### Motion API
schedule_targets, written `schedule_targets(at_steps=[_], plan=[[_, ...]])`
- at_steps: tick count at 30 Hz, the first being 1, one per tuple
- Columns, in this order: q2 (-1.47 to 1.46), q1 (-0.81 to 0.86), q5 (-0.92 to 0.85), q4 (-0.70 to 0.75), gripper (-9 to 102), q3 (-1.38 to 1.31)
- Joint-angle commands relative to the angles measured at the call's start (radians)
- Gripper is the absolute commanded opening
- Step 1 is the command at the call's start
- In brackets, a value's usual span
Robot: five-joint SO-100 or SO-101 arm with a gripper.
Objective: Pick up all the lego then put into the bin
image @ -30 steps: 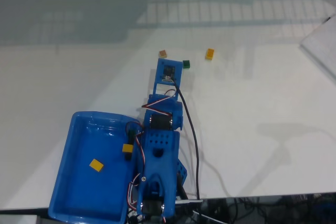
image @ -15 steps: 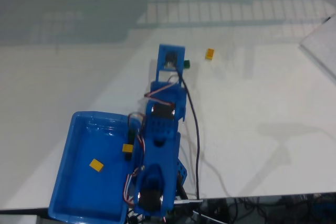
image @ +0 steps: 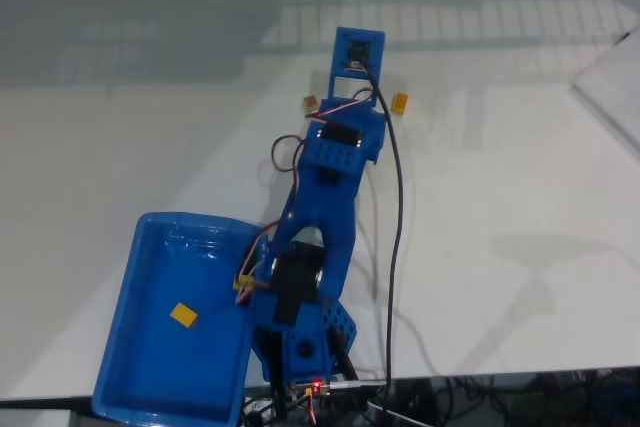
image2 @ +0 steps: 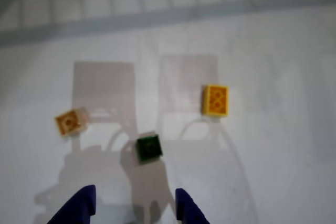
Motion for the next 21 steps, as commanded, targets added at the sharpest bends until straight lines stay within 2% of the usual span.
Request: schedule_targets(at_steps=[1, 21], plan=[[-0.077, 0.017, -0.044, -0.032, 19, -0.089], [-0.495, 0.005, -0.176, -0.054, 18, -0.344]])
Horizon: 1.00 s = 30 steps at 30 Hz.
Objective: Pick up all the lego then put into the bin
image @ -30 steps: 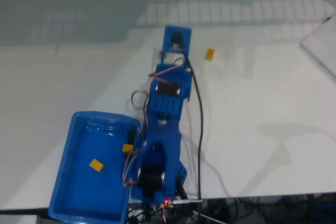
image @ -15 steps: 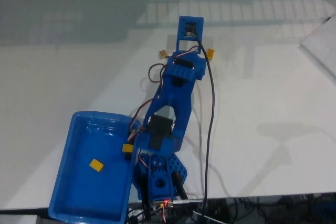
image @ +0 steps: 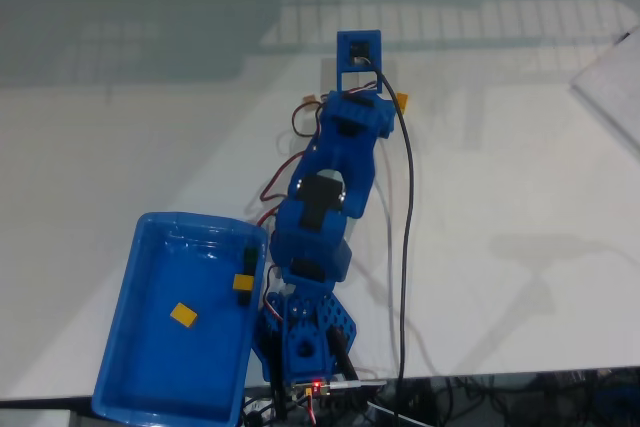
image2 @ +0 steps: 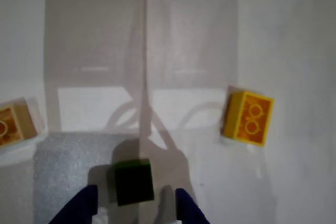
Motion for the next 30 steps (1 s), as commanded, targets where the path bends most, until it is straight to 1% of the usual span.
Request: schedule_targets(at_steps=[1, 22, 30], plan=[[-0.012, -0.015, -0.014, -0.014, 18, -0.072], [-0.087, -0.009, -0.043, -0.014, 12, -0.092], [-0.1, -0.005, -0.051, -0.014, 1, -0.089]])
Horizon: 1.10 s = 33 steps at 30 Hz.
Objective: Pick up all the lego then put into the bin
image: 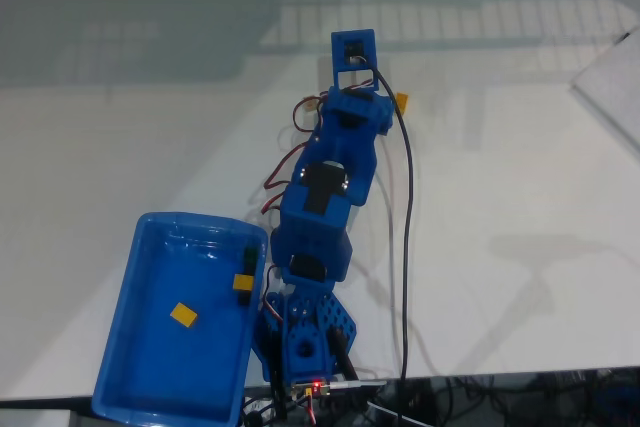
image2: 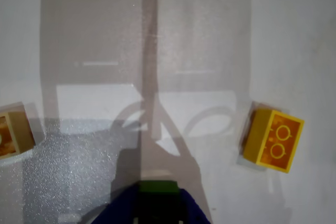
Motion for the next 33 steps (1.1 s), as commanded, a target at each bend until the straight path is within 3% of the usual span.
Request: schedule_targets(at_steps=[1, 10, 20, 24, 33], plan=[[-0.002, 0.005, -0.014, -0.011, 0, -0.032], [0.094, -0.044, 0.095, -0.005, 0, -0.017], [0.701, -0.379, 0.408, 0.083, 1, 0.172], [0.868, -0.606, 0.465, 0.215, 1, 0.224], [1.088, -1.244, 0.634, 0.696, 2, 0.215]])
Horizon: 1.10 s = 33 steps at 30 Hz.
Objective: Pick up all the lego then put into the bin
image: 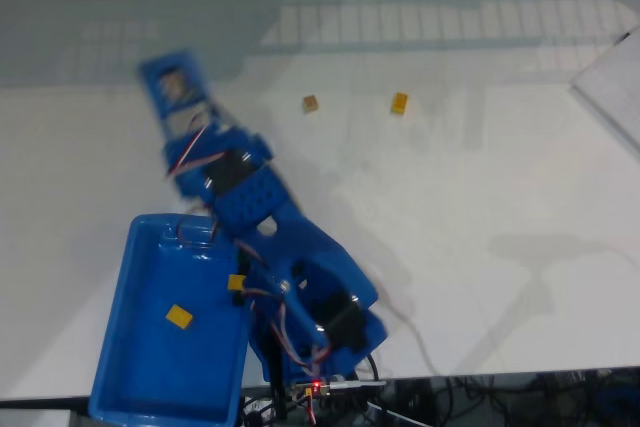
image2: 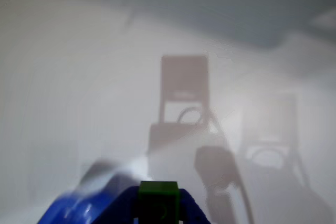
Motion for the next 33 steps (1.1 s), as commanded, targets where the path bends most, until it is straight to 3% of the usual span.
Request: schedule_targets(at_steps=[1, 5, 9, 13, 18, 22, 27, 33], plan=[[0.067, -0.259, 0.058, 0.13, 2, -0.021], [0.13, -0.509, 0.115, 0.298, 2, -0.026], [0.15, -0.644, 0.121, 0.437, 3, -0.02], [0.14, -0.661, 0.091, 0.494, 7, 0.003], [0.129, -0.644, 0.064, 0.528, 33, 0.006], [0.127, -0.56, 0.032, 0.508, 39, -0.014], [0.084, -0.239, -0.071, 0.342, 40, -0.071], [-0.043, 0.282, -0.15, -0.256, 40, 0.011]])
